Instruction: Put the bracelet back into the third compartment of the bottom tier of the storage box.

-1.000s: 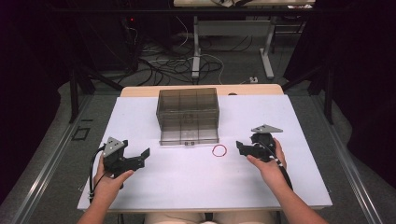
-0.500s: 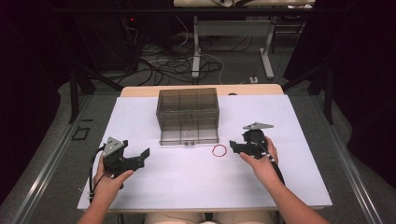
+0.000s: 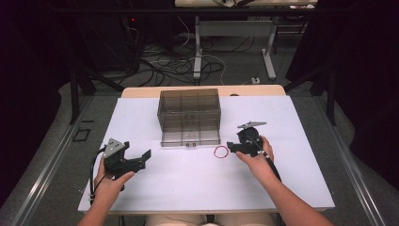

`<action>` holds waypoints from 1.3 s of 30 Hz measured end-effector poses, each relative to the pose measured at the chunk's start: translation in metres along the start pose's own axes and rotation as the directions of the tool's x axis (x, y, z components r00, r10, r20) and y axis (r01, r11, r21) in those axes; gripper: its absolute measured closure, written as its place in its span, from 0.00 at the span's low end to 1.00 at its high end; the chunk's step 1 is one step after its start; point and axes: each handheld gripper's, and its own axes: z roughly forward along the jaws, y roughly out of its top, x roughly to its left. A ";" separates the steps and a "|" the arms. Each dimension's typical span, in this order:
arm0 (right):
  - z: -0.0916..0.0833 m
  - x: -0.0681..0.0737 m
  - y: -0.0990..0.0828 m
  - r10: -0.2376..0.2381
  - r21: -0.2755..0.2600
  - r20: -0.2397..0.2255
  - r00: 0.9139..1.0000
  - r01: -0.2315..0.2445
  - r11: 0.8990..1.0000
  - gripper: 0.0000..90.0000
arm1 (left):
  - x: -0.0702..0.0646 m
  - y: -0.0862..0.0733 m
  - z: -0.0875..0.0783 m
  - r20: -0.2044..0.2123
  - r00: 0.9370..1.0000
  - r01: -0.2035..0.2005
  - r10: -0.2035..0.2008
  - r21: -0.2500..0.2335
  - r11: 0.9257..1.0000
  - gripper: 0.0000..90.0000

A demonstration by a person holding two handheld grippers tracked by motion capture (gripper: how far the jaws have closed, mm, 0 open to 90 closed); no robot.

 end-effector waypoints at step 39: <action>0.036 0.014 0.016 0.018 0.184 0.025 1.000 -0.022 0.983 0.74 | 0.000 0.000 0.001 0.005 1.000 0.001 -0.001 0.002 1.000 0.06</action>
